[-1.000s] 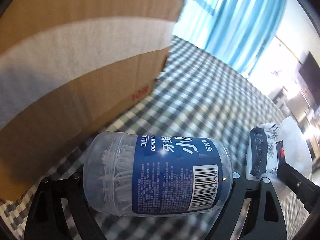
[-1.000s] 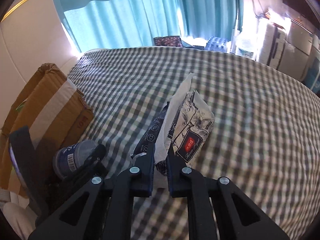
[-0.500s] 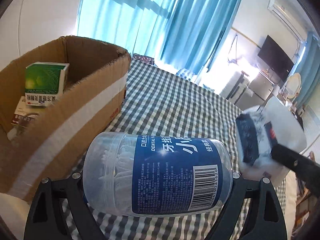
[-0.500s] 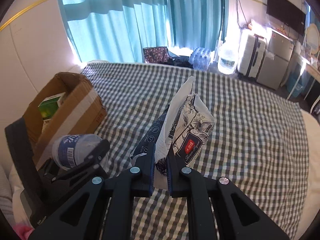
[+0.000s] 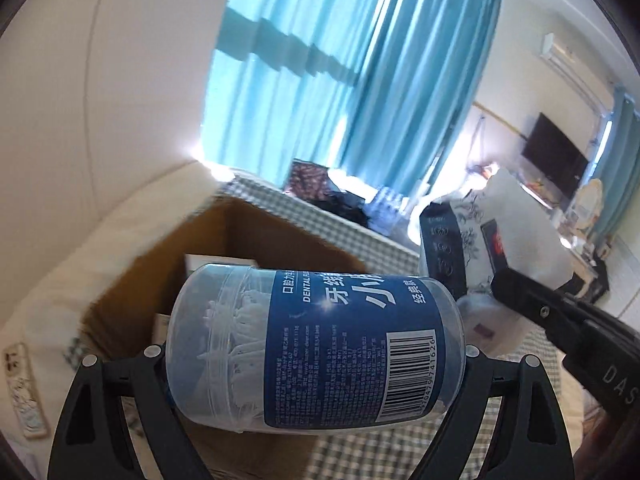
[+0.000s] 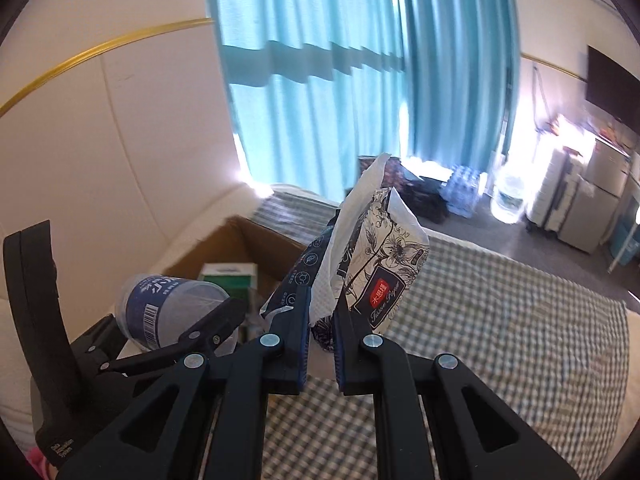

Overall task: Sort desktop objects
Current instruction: 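Carry the floss container into the box with the left tool while the right tool drops the tissues in, then move both tools back away from the cardboard box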

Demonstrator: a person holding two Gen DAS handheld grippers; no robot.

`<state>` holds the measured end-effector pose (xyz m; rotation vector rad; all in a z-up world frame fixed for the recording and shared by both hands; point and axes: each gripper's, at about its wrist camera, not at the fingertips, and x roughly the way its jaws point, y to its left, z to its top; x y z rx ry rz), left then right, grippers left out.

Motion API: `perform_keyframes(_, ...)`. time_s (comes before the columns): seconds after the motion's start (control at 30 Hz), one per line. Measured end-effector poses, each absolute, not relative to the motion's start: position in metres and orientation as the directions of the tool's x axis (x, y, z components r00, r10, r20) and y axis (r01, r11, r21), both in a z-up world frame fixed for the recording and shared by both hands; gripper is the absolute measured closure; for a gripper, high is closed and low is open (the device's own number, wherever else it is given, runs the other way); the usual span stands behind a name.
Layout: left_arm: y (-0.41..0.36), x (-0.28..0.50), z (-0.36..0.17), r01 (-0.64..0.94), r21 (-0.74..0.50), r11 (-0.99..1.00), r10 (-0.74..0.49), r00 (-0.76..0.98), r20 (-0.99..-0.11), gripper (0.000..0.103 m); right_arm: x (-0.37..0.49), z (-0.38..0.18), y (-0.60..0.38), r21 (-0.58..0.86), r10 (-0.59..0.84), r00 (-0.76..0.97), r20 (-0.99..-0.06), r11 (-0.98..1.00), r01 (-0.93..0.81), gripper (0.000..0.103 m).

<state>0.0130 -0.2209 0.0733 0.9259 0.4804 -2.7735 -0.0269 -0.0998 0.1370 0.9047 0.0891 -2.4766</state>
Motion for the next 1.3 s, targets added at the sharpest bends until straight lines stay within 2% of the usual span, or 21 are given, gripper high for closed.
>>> perform_keyframes(0.2, -0.281, 0.013, 0.031, 0.353, -0.241, -0.904, -0.114, -0.743, -0.659, 0.012, -0.050, 0.109, -0.184, 0.140, -0.494, -0.583, -0.645, -0.826, 0.546, 0.093)
perform_keyframes(0.43, -0.293, -0.006, 0.002, 0.308, -0.201, -0.930, -0.085, -0.711, -0.698, 0.010, -0.078, 0.074, -0.217, 0.149, -0.492, -0.547, -0.677, -0.819, 0.554, 0.092)
perform_keyframes(0.47, -0.293, -0.004, -0.001, 0.305, -0.202, -0.931, -0.083, -0.713, -0.697, 0.006, -0.079, 0.074, -0.218, 0.141, -0.486, -0.560, -0.672, -0.825, 0.547, 0.083)
perform_keyframes(0.5, -0.293, -0.004, -0.001, 0.298, -0.205, -0.932, -0.078, -0.719, -0.690, 0.002, -0.080, 0.074, -0.215, 0.134, -0.477, -0.574, -0.665, -0.833, 0.537, 0.059)
perform_keyframes(0.53, -0.294, -0.004, 0.000, 0.280, -0.213, -0.936, -0.064, -0.730, -0.680, 0.000, -0.079, 0.075, -0.209, 0.130, -0.467, -0.596, -0.654, -0.844, 0.520, 0.043)
perform_keyframes(0.57, -0.291, -0.003, 0.002, 0.247, -0.224, -0.943, -0.037, -0.745, -0.666, 0.000, -0.076, 0.078, -0.203, 0.128, -0.456, -0.626, -0.633, -0.859, 0.496, 0.022)
perform_keyframes(0.63, -0.283, -0.003, 0.007, 0.178, -0.224, -0.958, 0.010, -0.761, -0.648, 0.000, -0.070, 0.085, -0.189, 0.139, -0.447, -0.674, -0.588, -0.877, 0.460, 0.020)
perform_keyframes(0.7, -0.273, -0.004, 0.013, 0.162, -0.188, -0.969, -0.002, -0.765, -0.644, 0.000, -0.068, 0.091, -0.175, 0.147, -0.437, -0.685, -0.584, -0.886, 0.439, 0.020)
perform_keyframes(0.8, -0.254, -0.002, 0.020, 0.142, -0.159, -0.977, -0.012, -0.780, -0.625, 0.000, -0.054, 0.100, -0.145, 0.076, -0.327, -0.756, -0.567, -0.935, 0.347, 0.020)
perform_keyframes(0.83, -0.247, 0.000, 0.021, 0.129, -0.157, -0.979, -0.005, -0.788, -0.616, 0.000, -0.047, 0.102, -0.134, 0.051, -0.283, -0.782, -0.555, -0.950, 0.308, 0.016)
perform_keyframes(0.9, -0.231, 0.002, 0.023, 0.117, -0.143, -0.983, -0.007, -0.797, -0.604, 0.000, -0.032, 0.101, -0.108, 0.016, -0.187, -0.822, -0.538, -0.977, 0.212, 0.000)
perform_keyframes(1.1, -0.183, -0.006, 0.014, 0.030, -0.113, -0.993, 0.045, -0.793, -0.607, 0.000, -0.009, 0.071, -0.039, 0.031, -0.008, -0.802, -0.598, -0.999, -0.013, 0.000)
perform_keyframes(1.3, -0.163, -0.011, 0.003, 0.004, -0.116, -0.993, 0.066, -0.802, -0.593, 0.000, -0.002, 0.050, -0.015, 0.018, 0.026, -0.776, -0.631, -0.999, -0.047, 0.000)
